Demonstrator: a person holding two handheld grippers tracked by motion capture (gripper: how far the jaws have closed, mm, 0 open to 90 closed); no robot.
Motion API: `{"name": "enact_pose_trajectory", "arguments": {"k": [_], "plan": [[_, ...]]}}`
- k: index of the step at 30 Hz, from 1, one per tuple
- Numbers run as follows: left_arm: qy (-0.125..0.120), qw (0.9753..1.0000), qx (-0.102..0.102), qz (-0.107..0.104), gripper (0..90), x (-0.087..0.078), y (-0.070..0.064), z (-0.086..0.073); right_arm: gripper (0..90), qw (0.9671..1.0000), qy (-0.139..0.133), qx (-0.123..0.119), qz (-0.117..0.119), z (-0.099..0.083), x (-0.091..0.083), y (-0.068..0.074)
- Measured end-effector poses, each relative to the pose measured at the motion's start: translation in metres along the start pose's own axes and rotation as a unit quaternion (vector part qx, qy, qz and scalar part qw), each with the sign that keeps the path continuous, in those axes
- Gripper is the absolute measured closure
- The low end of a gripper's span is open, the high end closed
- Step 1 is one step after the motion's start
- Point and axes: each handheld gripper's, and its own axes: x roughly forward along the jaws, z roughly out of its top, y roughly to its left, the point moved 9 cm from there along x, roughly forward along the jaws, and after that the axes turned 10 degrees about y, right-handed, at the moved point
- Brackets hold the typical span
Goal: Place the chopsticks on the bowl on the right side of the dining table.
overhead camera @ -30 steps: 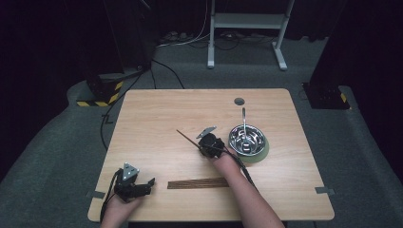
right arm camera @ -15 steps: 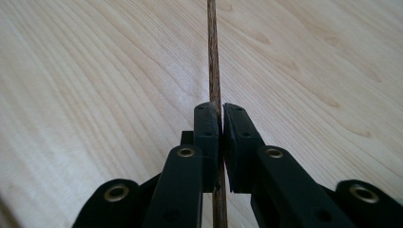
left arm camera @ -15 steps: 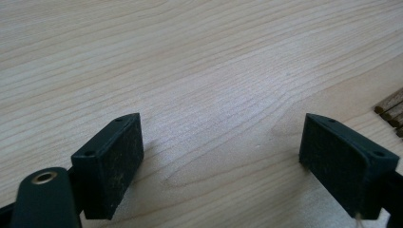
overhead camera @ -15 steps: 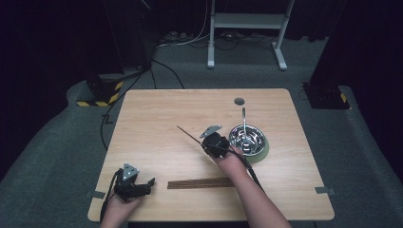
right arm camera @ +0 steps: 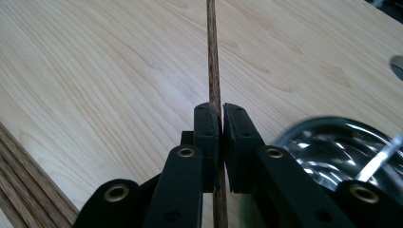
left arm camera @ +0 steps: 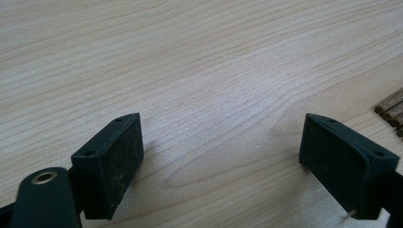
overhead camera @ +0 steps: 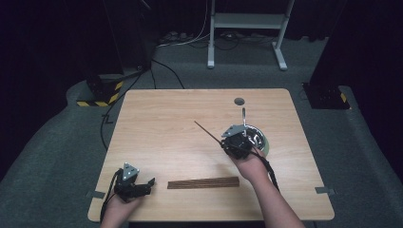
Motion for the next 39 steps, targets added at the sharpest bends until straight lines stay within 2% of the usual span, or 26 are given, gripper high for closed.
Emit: {"name": "enact_pose_trajectory", "arguments": {"k": [7,13,19,25,27,29,31,39], "plan": [[0.000,1.0000,0.000,0.000,14.7,0.000,0.000,0.000,84.4,0.9995,0.011,0.019,-0.021,-0.019,-0.009,-0.027],[0.000,1.0000,0.000,0.000,14.7,0.000,0.000,0.000,84.4,0.9985,0.029,0.037,-0.026,-0.034,-0.006,-0.044],[0.000,1.0000,0.000,0.000,14.7,0.000,0.000,0.000,84.4,0.9972,0.034,0.057,-0.033,-0.040,-0.001,-0.061],[0.000,1.0000,-0.001,0.000,14.7,0.000,0.000,0.000,84.4,0.9960,0.051,0.064,-0.035,-0.038,0.008,-0.069],[0.000,1.0000,0.000,0.000,14.7,0.000,0.000,0.000,84.4,0.9961,0.053,0.058,-0.039,-0.037,0.010,-0.072],[0.000,1.0000,-0.001,0.000,14.8,0.000,0.000,0.000,84.4,0.9957,0.051,0.065,-0.043,-0.035,0.012,-0.074],[0.000,1.0000,-0.001,0.000,14.8,0.000,0.000,0.000,84.4,0.9953,0.053,0.072,-0.036,-0.034,0.013,-0.074],[0.000,1.0000,-0.001,0.001,15.1,0.000,0.000,0.000,84.3,0.9950,0.053,0.073,-0.041,-0.036,0.017,-0.080]]}}
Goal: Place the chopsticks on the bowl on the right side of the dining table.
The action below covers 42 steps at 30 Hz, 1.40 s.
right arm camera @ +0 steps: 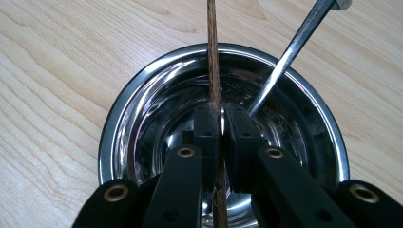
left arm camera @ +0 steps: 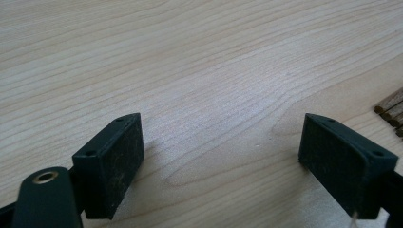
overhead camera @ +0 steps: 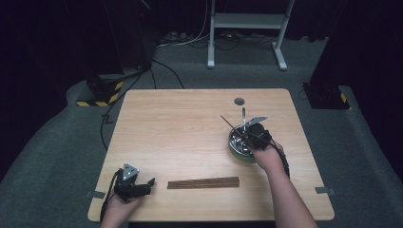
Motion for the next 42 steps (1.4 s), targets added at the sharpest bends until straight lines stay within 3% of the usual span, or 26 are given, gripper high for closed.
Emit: {"name": "enact_pose_trajectory", "arguments": {"k": [7,10,13,16,20,23,24,26,35,42], "plan": [[0.000,1.0000,0.001,0.000,15.0,0.000,0.000,0.000,83.5,1.0000,0.000,-0.008,0.001,0.000,0.000,0.005],[0.000,1.0000,0.000,0.000,15.1,0.000,0.000,0.000,72.2,1.0000,-0.003,-0.003,-0.002,0.000,-0.002,0.004],[-0.001,1.0000,-0.004,-0.001,15.1,0.000,-0.001,0.000,69.0,0.9998,-0.017,-0.005,0.000,0.002,-0.010,0.009],[0.000,1.0000,-0.004,-0.001,15.0,0.000,-0.001,0.000,66.6,0.9992,-0.036,-0.017,0.000,0.004,-0.023,0.023],[-0.001,1.0000,-0.004,-0.001,15.1,0.000,-0.001,0.000,62.2,0.9981,-0.059,-0.010,0.008,0.003,-0.035,0.042],[0.000,1.0000,0.000,0.000,15.1,0.000,0.000,0.000,61.9,0.9978,-0.063,-0.018,0.009,0.002,-0.038,0.052],[0.000,1.0000,0.001,0.000,15.1,0.000,0.000,0.000,61.7,0.9970,-0.071,-0.028,0.015,-0.001,-0.043,0.064],[0.000,1.0000,0.000,0.000,15.1,0.000,0.000,0.000,61.6,0.9966,-0.073,-0.029,0.022,-0.003,-0.044,0.072],[0.000,1.0000,0.000,0.000,15.0,0.000,0.000,0.000,61.4,0.9964,-0.059,-0.033,0.050,-0.028,-0.029,0.104],[0.000,1.0000,-0.001,0.000,15.0,0.000,0.000,0.000,60.3,0.9943,-0.046,-0.054,0.079,-0.042,-0.016,0.137]]}}
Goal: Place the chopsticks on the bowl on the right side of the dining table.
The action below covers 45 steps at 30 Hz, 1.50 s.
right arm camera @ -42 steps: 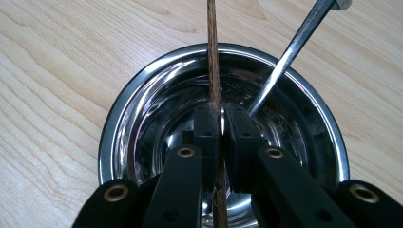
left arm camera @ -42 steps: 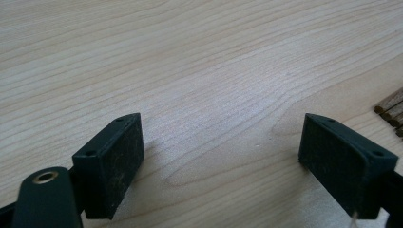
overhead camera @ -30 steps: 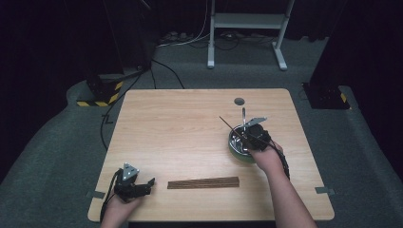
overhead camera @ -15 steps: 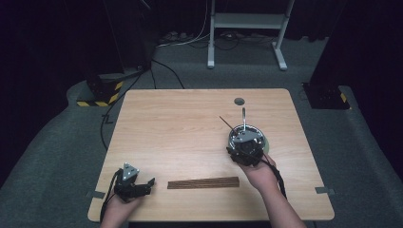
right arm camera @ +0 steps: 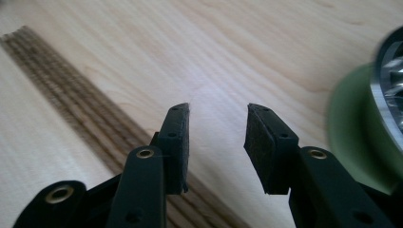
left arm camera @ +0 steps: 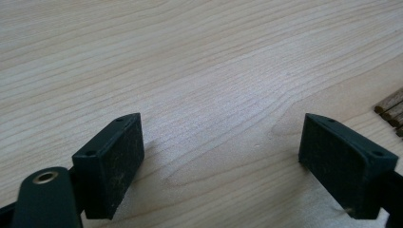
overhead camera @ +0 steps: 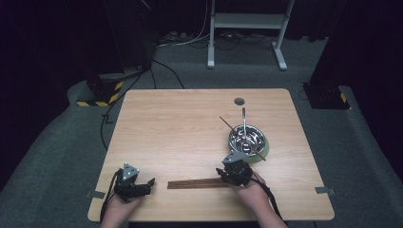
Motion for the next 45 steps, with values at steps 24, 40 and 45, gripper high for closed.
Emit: {"name": "enact_pose_trajectory", "arguments": {"k": [24,40,45], "plan": [[0.000,1.0000,-0.003,-0.001,15.1,0.000,0.000,0.000,59.8,0.9993,0.018,-0.025,0.024,0.003,0.030,0.032],[-0.001,1.0000,-0.003,-0.001,15.1,0.000,0.000,0.000,59.6,0.9994,0.017,-0.025,0.020,0.003,0.031,0.031],[-0.002,1.0000,-0.003,-0.002,15.1,0.000,-0.001,0.000,59.6,0.9996,0.012,-0.017,0.020,0.006,0.034,0.025]]}}
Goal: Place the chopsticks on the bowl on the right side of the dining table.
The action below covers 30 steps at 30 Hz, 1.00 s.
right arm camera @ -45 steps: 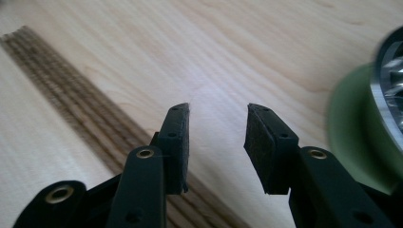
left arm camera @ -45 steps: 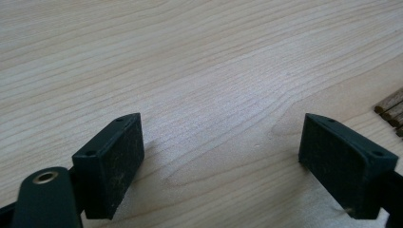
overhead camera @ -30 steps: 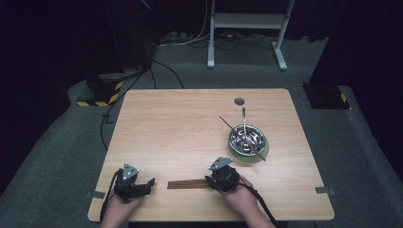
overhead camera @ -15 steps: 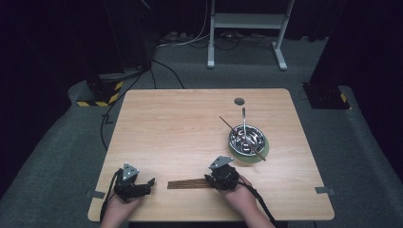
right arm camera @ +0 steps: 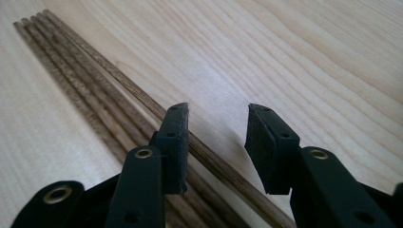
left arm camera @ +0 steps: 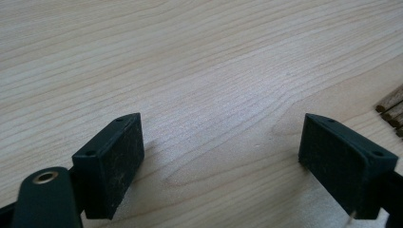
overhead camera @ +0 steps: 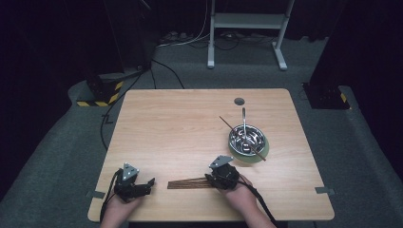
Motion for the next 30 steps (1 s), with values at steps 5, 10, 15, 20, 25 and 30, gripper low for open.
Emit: {"name": "enact_pose_trajectory", "arguments": {"k": [5,10,15,20,25,30], "plan": [[0.001,1.0000,0.003,0.001,15.0,0.000,0.001,0.000,59.4,0.9998,-0.002,0.019,0.006,0.005,0.004,-0.009],[0.000,1.0000,0.003,0.000,15.1,0.000,0.000,0.000,61.4,0.9999,-0.004,0.007,0.008,0.007,0.003,-0.007],[-0.001,1.0000,0.000,-0.001,15.1,0.000,0.000,0.000,66.2,0.9997,0.001,-0.021,0.007,0.010,0.005,0.001],[-0.001,1.0000,0.001,-0.001,15.0,0.000,0.000,0.000,69.9,0.9998,0.002,-0.018,0.010,0.014,0.009,0.000],[-0.001,1.0000,0.003,-0.002,15.1,0.000,0.000,0.000,70.9,0.9998,0.004,-0.019,0.011,0.017,0.011,-0.001],[-0.001,1.0000,0.002,-0.002,15.0,0.000,0.000,0.000,71.0,0.9999,0.001,-0.016,0.007,0.023,0.014,-0.006]]}}
